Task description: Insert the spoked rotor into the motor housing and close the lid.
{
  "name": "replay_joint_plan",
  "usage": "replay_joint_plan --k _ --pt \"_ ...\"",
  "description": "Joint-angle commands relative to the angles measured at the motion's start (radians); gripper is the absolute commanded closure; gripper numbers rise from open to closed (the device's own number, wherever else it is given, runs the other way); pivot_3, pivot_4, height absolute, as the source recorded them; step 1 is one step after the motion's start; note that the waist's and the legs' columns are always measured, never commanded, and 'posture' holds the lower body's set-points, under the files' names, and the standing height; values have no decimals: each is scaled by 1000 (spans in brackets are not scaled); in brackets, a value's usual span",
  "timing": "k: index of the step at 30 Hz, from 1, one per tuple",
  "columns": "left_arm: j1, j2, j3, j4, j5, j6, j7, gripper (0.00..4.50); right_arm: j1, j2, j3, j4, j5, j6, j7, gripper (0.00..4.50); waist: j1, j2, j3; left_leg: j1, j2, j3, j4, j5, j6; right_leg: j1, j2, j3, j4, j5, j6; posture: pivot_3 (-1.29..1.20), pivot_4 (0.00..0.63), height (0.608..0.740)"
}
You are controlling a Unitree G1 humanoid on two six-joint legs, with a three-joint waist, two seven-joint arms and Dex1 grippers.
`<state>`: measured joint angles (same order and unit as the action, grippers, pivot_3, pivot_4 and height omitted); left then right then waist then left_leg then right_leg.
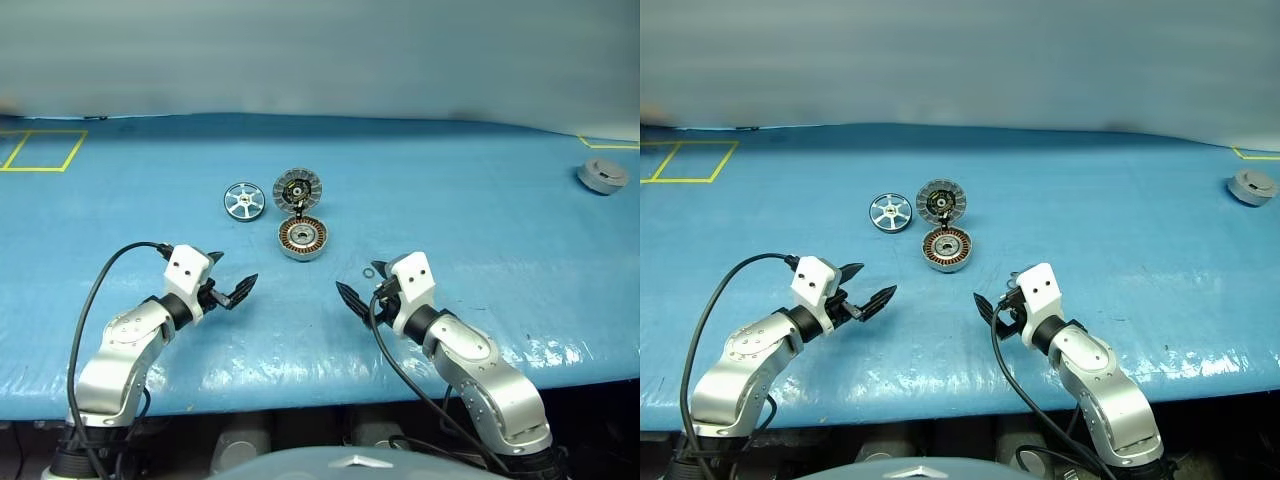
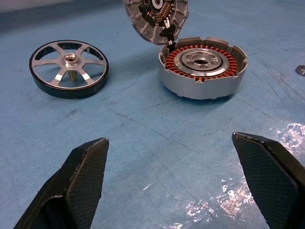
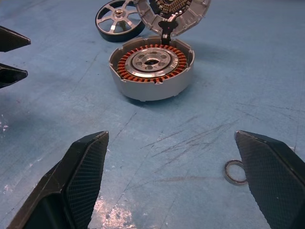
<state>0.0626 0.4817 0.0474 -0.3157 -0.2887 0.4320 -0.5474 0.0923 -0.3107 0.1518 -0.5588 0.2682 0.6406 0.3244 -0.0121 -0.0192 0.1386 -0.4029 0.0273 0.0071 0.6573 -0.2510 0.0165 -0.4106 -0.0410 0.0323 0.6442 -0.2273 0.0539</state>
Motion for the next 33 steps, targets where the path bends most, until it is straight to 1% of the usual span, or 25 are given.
replay_joint_plan --k 1,16,19,20,23,26,27,29,30,33 --pt "-2 1 14 -9 -2 -11 0 0 -18 -1 2 -13 -5 -16 6 33 0 0 0 0 0 0 0 0 0 0 0 0 0 0 0 0 150 740" --pt "0 -2 12 -9 -2 -9 3 0 -25 -4 1 -7 -6 -2 15 33 0 0 0 0 0 0 0 0 0 0 0 0 0 0 0 0 150 740" --pt "1 -2 11 -9 -2 -10 2 0 -37 -10 2 -13 3 34 20 33 0 0 0 0 0 0 0 0 0 0 0 0 0 0 0 0 150 740" --pt "-1 -2 10 -9 -1 -9 2 0 -55 -28 15 -20 -4 65 26 33 -1 0 0 0 0 0 0 0 0 0 0 0 0 0 0 0 150 740" --pt "-4 -2 8 -6 -1 -9 1 0 -177 -139 109 -28 -67 173 73 33 -6 1 1 0 0 1 1 0 0 0 0 1 0 2 -3 0 150 740" --pt "-10 -4 -3 0 5 -11 -2 0 -386 -172 162 -1 -5 325 160 33 -11 1 3 0 -1 1 3 0 0 0 1 0 1 2 -3 0 150 740" --pt "-11 -7 -7 1 6 -16 -3 0 -458 -191 199 19 -14 354 187 33 -12 2 4 1 0 1 4 0 0 0 2 0 1 3 -3 0 150 740" --pt "-12 -16 -15 0 9 -29 -1 0 -590 -216 274 95 -54 368 230 33 -11 2 5 1 1 -1 4 0 0 0 4 -1 1 4 -4 0 150 740" --pt "-12 -19 -18 0 10 -33 1 0 -631 -220 294 125 -63 369 241 33 -10 2 5 1 1 -1 3 0 0 0 4 -1 1 5 -6 0 150 740" --pt "9 -19 -51 -7 39 -63 -1 0 -771 -191 373 285 -102 320 294 33 -9 2 5 0 1 -1 2 0 0 0 4 -1 1 5 -7 0 150 740"
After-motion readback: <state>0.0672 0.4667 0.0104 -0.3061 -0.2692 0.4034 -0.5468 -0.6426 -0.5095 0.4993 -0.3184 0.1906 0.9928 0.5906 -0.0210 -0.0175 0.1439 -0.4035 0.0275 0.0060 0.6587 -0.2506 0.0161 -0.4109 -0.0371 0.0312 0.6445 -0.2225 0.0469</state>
